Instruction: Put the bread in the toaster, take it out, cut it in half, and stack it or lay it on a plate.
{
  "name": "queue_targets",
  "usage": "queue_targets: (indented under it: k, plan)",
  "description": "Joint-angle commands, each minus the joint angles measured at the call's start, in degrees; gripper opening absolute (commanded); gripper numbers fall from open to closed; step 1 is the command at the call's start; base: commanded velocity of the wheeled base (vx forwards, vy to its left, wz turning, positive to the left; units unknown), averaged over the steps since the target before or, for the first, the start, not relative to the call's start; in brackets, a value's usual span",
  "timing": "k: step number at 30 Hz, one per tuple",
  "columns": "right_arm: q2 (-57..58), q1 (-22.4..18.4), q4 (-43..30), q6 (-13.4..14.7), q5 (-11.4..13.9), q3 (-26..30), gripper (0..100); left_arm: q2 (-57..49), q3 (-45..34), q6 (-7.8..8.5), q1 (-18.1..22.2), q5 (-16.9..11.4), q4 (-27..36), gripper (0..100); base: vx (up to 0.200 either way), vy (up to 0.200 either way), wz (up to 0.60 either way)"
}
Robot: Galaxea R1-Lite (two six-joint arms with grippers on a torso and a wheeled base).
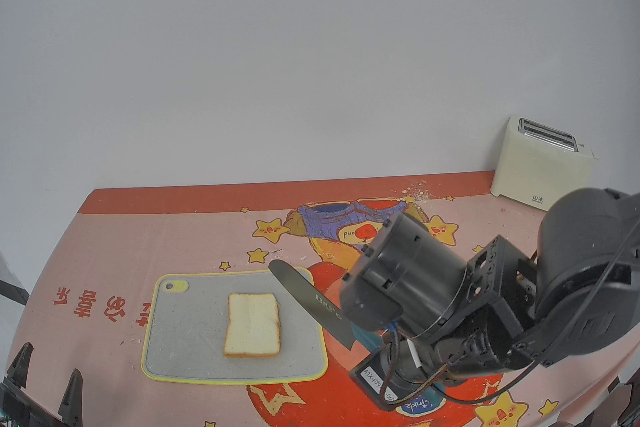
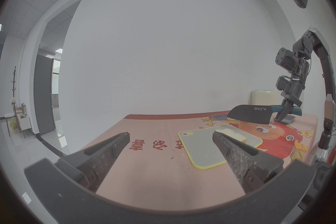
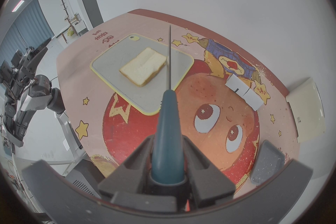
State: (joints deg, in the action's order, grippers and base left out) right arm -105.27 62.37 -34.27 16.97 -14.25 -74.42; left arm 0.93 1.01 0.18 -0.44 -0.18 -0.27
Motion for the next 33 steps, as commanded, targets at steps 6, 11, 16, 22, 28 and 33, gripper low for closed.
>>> queue_targets:
  k: [6,11,16,22,28,33]
  plan:
    - [0.59,1.0,-0.1,0.08,-0.16,0.16,0,11.55,23.77,-3.17,-2.64,2.03,-15.46,100,0.0,0.0,0.0]
    - [2.52,3.29,-0.01,0.08,0.01,0.51,0,21.05,32.65,-0.62,-13.1,-3.42,-1.23,100,0.0,0.0,0.0]
    - [2.35,4.96,0.08,-0.01,0.19,1.12,0,36.16,32.83,-0.45,-20.92,-10.72,-5.53,100,0.0,0.0,0.0]
    - [0.32,6.36,1.4,-0.36,0.19,0.86,0,47.59,32.65,-0.97,-22.94,-12.91,-9.66,100,0.0,0.0,0.0]
    - [-2.75,8.21,6.41,-0.71,-0.08,0.16,0,56.82,31.42,-1.06,-23.12,-13.0,-15.9,100,0.0,0.0,0.0]
    - [-4.95,8.12,6.49,-1.5,0.01,-0.64,0,60.51,30.45,-1.06,-23.03,-12.91,-18.19,100,0.0,0.0,0.0]
